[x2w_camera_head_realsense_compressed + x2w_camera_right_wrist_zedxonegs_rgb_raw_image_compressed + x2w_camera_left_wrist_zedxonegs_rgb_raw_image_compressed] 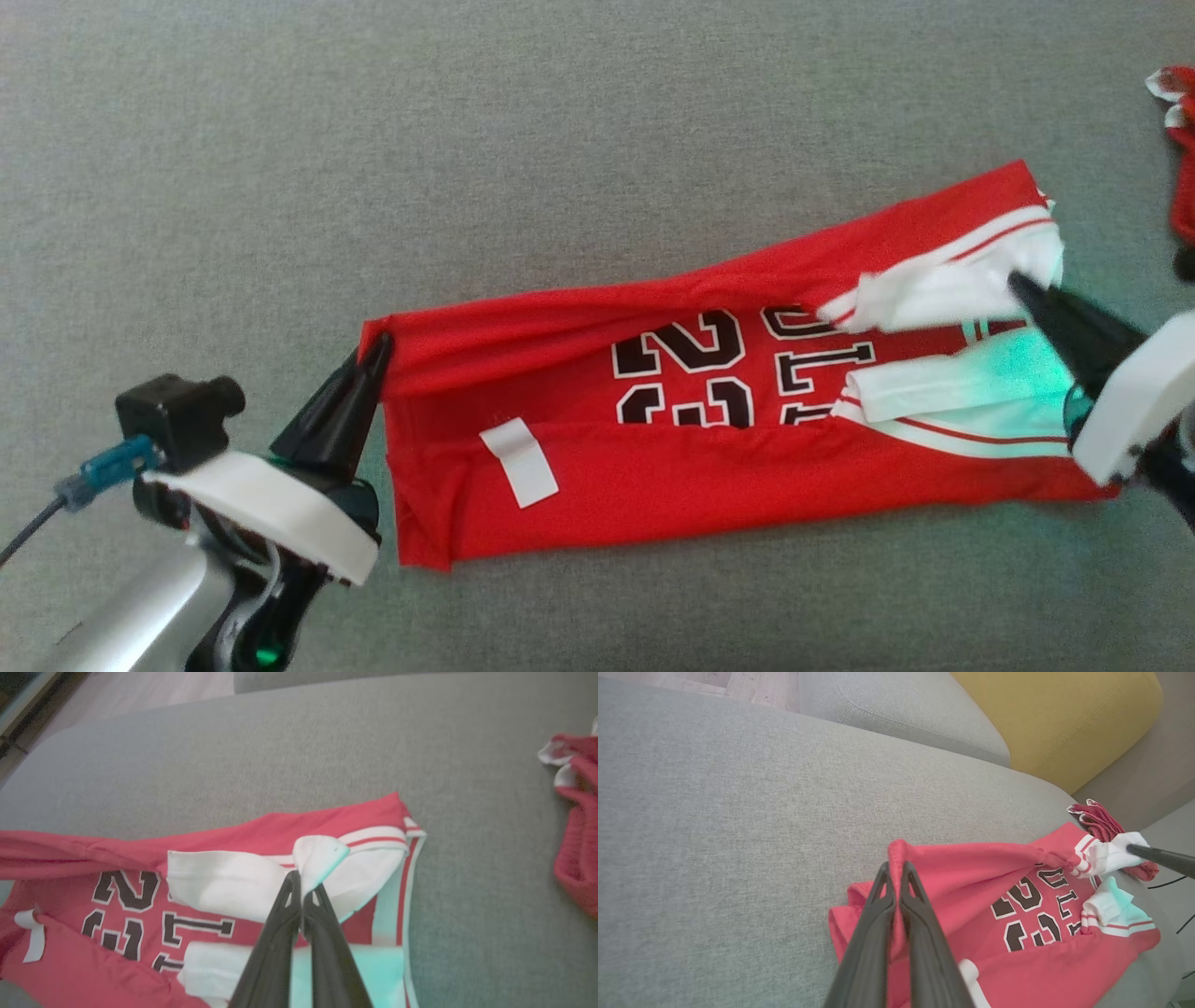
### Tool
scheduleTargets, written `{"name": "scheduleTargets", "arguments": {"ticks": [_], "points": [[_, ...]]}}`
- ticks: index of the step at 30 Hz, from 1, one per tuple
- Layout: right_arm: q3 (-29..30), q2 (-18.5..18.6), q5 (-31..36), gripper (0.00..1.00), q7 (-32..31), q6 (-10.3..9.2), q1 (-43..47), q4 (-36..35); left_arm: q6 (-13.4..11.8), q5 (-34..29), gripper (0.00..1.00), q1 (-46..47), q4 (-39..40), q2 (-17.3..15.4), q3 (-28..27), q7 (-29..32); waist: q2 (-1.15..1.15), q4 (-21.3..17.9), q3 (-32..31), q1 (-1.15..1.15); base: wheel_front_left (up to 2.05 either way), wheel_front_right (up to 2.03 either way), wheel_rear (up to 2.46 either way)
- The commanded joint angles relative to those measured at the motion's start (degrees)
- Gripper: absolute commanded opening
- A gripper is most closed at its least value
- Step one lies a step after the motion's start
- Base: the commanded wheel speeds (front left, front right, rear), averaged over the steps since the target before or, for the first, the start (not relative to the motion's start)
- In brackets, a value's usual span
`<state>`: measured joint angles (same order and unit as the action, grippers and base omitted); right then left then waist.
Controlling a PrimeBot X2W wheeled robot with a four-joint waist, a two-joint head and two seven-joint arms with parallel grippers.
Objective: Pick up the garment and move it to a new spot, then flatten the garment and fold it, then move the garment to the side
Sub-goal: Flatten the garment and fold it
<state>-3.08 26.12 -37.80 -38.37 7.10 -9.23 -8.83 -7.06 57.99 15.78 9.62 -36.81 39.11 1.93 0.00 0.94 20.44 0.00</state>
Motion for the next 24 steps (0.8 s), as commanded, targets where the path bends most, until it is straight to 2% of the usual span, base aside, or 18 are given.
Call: {"name": "scheduleTargets", "arguments": {"ticks": [1, 2, 3, 4, 5, 6, 9, 11, 12, 13, 15, 18, 21, 24], "points": [[-0.04, 1.14, -0.6, 0.0, -0.78, 0.39, 1.29, -2.19, 0.03, 0.13, 0.0, -0.03, 1.22, -2.01, -2.03, -0.61, 0.0, -0.22, -0.18, 0.0, 0.0, 0.0, 0.0], [0.02, 0.97, -0.56, 0.0, -1.45, 0.39, 1.83, -2.12, 0.01, -0.07, 0.0, -0.35, 1.03, -2.07, -1.69, -0.54, 0.0, -0.37, -0.27, 0.0, 0.0, 0.0, 0.0], [-0.02, 0.75, -0.45, 0.34, -2.21, 0.39, 2.34, -1.91, 0.01, -0.34, 0.0, -0.71, 0.77, -2.12, -1.21, -0.4, 0.0, -0.54, -0.36, 0.0, 0.0, 0.0, 0.0], [-0.16, 0.58, -0.16, 1.0, -2.77, 0.39, 2.72, -1.81, 0.17, -0.92, 0.33, -0.99, 0.53, -2.3, -0.53, -0.23, 0.0, -0.69, -0.42, 0.0, 0.0, 0.0, 0.0], [-0.2, 0.35, 0.16, 1.0, -3.41, 0.39, 3.05, -1.48, 0.41, -1.75, 0.83, -1.24, 0.16, -2.62, 0.36, 0.11, 0.0, -0.81, -0.5, 0.0, 0.0, 0.0, 0.0], [-0.17, 0.2, 0.74, 1.0, -3.97, 0.39, 3.26, -1.14, 0.16, -2.45, 1.0, -1.62, -0.63, -2.87, 1.13, 0.55, 0.0, -0.94, -0.63, 0.0, 0.0, 0.0, 0.0], [0.3, -0.56, 1.58, 1.0, -5.39, 0.39, 3.05, -0.63, -1.49, -6.47, 1.0, -2.57, -3.23, -4.95, 3.42, 1.7, 0.0, -1.42, -0.78, 0.0, 0.0, 0.0, 0.0], [2.32, -1.64, 2.2, 1.0, -6.12, 0.39, 2.41, 0.07, -4.87, -8.99, 1.0, -3.2, -4.8, -5.54, 2.6, -0.36, 0.0, -1.58, -0.8, 0.0, 0.0, 0.0, 0.0], [2.32, -1.64, 2.2, 1.0, -6.12, 0.39, 2.41, 0.07, -4.87, -8.99, 1.0, -3.2, -4.8, -5.54, 2.6, -0.36, 0.0, -1.58, -0.8, 0.0, 0.0, 0.0, 0.0], [3.62, -2.39, 2.98, 1.0, -6.23, 0.39, 1.84, 0.57, -7.04, -9.73, 1.0, -3.55, -5.29, -4.97, 1.25, -2.85, 0.0, -1.59, -0.81, 0.0, 0.0, 0.0, 0.0], [6.25, -4.41, 5.14, 1.0, -6.66, 0.39, 0.59, 2.29, -10.9, -10.93, 1.0, -4.18, -5.85, -2.73, -1.88, -9.47, 0.0, -1.4, -0.82, 0.0, 0.0, 0.0, 0.0], [8.44, -7.66, 8.15, 1.0, -8.25, 0.39, -1.2, 5.32, -14.2, -13.23, 1.0, -4.82, -6.43, 1.15, -4.74, -15.56, 0.0, -0.62, -0.66, 0.0, 0.0, 0.0, 0.0], [9.51, -9.87, 10.9, 1.0, -9.83, 0.39, -2.52, 7.62, -15.39, -16.15, 1.0, -5.27, -6.6, 5.58, -6.54, -16.75, 0.0, 0.53, -0.3, 0.0, 0.0, 0.0, 0.0], [9.81, -10.34, 13.38, 1.0, -11.62, 0.39, -2.53, 9.23, -14.91, -20.73, 1.0, -5.91, -5.91, 9.91, -8.95, -16.88, 0.0, 1.84, 0.05, 0.0, 0.0, 0.0, 0.0]]}}
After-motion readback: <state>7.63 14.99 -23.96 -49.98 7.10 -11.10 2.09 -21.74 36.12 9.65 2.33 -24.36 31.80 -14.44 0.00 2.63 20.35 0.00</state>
